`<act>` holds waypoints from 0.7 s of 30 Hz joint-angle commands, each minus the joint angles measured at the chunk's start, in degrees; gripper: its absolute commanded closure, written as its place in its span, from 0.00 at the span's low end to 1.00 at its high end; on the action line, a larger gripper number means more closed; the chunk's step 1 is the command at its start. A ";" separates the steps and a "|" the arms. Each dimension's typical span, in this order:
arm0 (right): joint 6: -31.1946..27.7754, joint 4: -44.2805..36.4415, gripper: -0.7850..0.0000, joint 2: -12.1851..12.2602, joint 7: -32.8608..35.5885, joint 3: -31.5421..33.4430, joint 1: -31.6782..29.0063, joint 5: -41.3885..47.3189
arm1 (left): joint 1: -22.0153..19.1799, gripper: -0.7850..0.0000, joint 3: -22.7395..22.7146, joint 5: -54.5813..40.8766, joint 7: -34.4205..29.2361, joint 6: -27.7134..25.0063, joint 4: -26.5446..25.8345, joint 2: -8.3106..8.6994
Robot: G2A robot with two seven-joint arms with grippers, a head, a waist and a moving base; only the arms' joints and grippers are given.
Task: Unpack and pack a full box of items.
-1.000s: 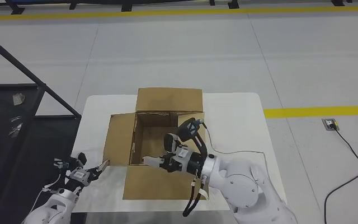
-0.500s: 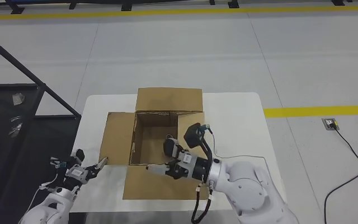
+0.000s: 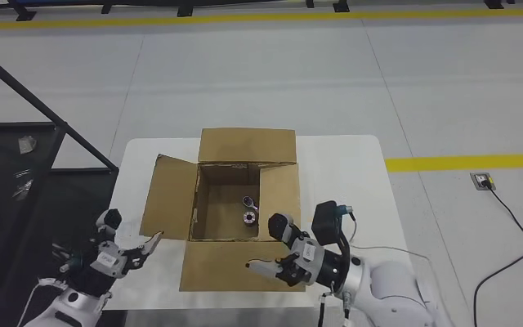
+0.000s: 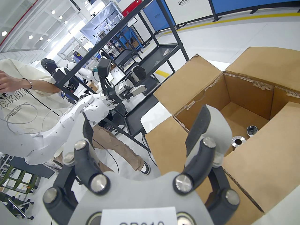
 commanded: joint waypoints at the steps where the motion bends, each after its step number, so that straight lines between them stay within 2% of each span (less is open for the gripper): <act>1: -0.71 -0.78 0.00 0.34 -0.54 1.51 -1.85 0.39 | -3.01 0.00 2.28 -1.80 -4.94 -1.20 0.16 0.12; 8: -2.86 -1.99 0.00 1.29 -3.08 5.19 -7.83 1.50 | -20.98 0.00 15.50 -11.82 -22.64 -2.47 10.70 -0.16; 12: -4.33 -2.31 0.00 1.78 -5.02 7.27 -11.12 2.26 | -29.47 0.00 21.12 -18.79 -30.57 -1.95 16.51 -0.63; 15: -5.00 -2.56 0.00 2.09 -5.72 8.05 -12.75 2.72 | -33.33 0.00 24.58 -21.38 -35.54 -2.02 19.17 -0.91; 21: -4.86 -2.72 0.00 2.25 -5.79 8.29 -13.30 2.84 | -33.33 0.00 24.58 -21.38 -35.54 -2.02 19.17 -0.91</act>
